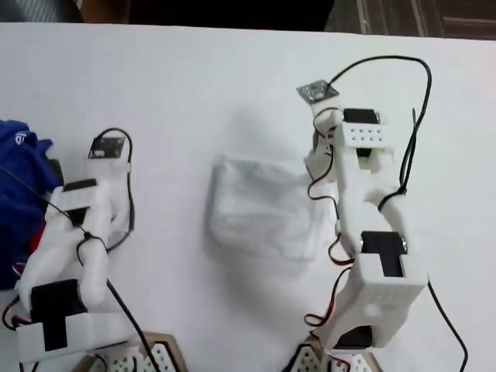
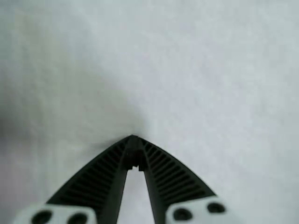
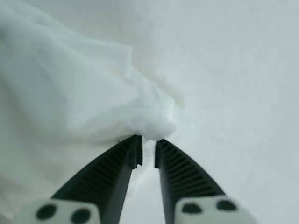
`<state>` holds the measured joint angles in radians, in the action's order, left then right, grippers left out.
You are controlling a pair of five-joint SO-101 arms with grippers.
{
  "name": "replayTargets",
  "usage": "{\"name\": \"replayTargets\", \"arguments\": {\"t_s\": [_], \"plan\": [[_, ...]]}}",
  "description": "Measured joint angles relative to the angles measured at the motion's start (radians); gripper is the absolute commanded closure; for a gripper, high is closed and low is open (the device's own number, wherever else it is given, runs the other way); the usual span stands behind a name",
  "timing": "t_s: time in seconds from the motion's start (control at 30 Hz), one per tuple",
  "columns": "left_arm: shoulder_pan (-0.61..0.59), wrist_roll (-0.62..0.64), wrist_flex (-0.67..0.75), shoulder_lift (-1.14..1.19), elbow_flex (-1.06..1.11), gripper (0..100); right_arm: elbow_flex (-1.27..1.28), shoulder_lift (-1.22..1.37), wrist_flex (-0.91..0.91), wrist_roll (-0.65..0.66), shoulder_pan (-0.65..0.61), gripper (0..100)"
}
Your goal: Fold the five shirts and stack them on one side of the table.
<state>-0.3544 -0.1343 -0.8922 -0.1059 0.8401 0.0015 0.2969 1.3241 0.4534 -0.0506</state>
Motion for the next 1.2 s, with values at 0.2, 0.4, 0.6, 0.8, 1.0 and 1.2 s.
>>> {"name": "replayTargets", "arguments": {"t_s": [0.2, 0.4, 0.6, 0.8, 1.0, 1.2], "plan": [[0.0, 0.0, 0.0, 0.0, 0.0, 97, -0.052, 0.0, 0.0, 0.0, 0.0, 97.8], [0.0, 0.0, 0.0, 0.0, 0.0, 97, -0.199, 0.005, 0.043, 0.003, 0.0, 97.8], [0.0, 0.0, 0.0, 0.0, 0.0, 97, -0.256, 0.009, 0.12, 0.02, 0.0, 97.2], [0.0, 0.0, 0.0, 0.0, 0.0, 97, -0.176, 0.009, 0.147, 0.021, 0.0, 76.2], [0.0, 0.0, 0.0, 0.0, 0.0, 97, -0.107, 0.009, 0.068, 0.023, -0.02, 81.7], [0.0, 0.0, 0.0, 0.0, 0.0, 97, -0.107, 0.009, 0.052, 0.023, -0.097, 82.3]]}}
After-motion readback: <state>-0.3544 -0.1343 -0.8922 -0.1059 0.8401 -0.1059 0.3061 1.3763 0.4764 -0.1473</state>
